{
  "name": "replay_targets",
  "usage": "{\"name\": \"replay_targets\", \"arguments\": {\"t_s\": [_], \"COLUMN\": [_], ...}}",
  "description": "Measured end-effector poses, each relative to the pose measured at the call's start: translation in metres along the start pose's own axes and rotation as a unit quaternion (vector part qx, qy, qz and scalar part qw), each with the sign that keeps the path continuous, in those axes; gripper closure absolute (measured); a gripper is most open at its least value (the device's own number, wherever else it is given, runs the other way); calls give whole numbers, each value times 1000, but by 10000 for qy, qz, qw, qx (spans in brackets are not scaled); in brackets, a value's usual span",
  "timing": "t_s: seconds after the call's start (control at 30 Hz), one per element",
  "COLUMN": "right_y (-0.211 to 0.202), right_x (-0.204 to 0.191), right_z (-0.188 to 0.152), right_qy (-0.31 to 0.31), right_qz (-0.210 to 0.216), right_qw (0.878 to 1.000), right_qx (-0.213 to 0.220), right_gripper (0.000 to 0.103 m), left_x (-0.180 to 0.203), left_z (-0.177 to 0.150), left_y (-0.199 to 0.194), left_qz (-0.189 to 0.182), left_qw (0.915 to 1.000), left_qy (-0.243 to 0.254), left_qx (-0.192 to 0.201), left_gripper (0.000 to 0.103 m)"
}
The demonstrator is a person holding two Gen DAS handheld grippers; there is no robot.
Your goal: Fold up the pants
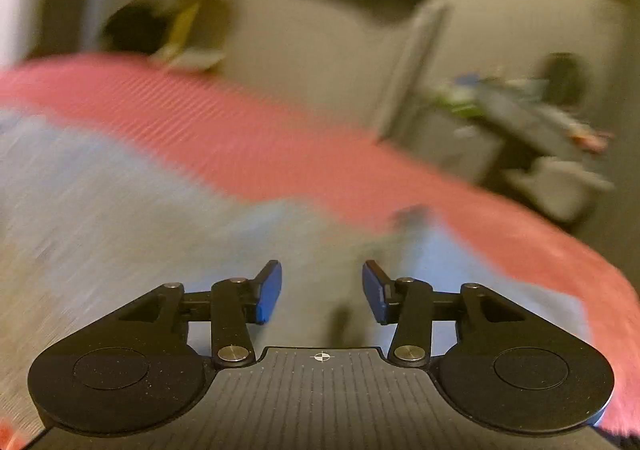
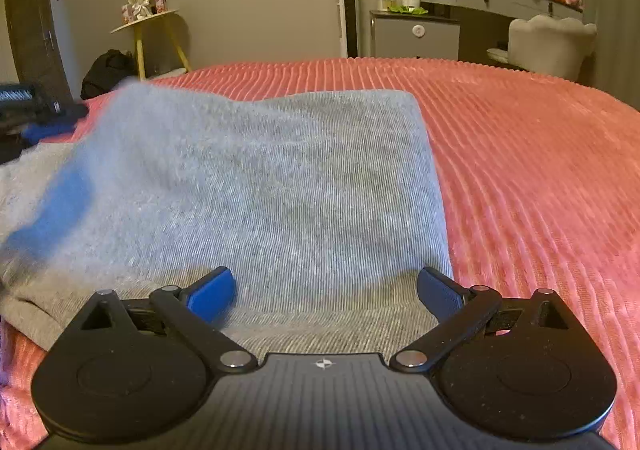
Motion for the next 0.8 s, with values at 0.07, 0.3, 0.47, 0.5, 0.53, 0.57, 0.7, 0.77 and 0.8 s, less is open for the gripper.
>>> {"name": "replay_targets", "arguments": {"t_s": [0.07, 0.3, 0.47, 0.5, 0.53, 0.57, 0.7, 0.77, 0.8], "right_y": [0, 1, 2, 2, 2, 2, 2, 3, 3], "right_x": [0, -2, -3, -3, -3, -4, -4, -5, -5], "right_z": [0, 0, 0, 1, 1, 1, 1, 0, 1], "right_qy": [-21, -32, -53, -74, -98, -113, -124, -130, -132], "right_qz": [-16, -32, -48, -72, -94, -108, -116, -126, -128], "right_qw": [10000, 10000, 10000, 9999, 9999, 9999, 9998, 9998, 9998], "right_qx": [13, 18, 29, 33, 40, 44, 55, 60, 66], "right_gripper": [4, 4, 4, 4, 4, 4, 4, 4, 4], "left_x": [-25, -117, -195, -206, -214, -223, -242, -253, -256], "left_z": [5, 24, 3, -3, -9, -12, -26, -21, -16], "left_y": [-2, -72, -110, -110, -108, -105, -93, -89, -84], "left_qz": [17, -98, 753, 759, 678, 488, -348, -463, -498], "left_qw": [9973, 9762, 9531, 9486, 9441, 9397, 9195, 9228, 9235], "left_qy": [-702, -2143, -2931, -3074, -3227, -3383, -3908, -3815, -3794], "left_qx": [-209, -310, 29, 25, 14, 37, 229, 282, 278], "left_gripper": [54, 33, 31, 31, 33, 33, 34, 33, 33]}}
Point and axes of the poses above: each gripper's, at about its wrist camera, not at the fingertips, and y roughly the way its jaws point, x to its right, z to its top, the point moved 1 cm from there along y, roughly the way its jaws point, and after that the axes turned 14 degrees about -x, right-handed, at the moved point
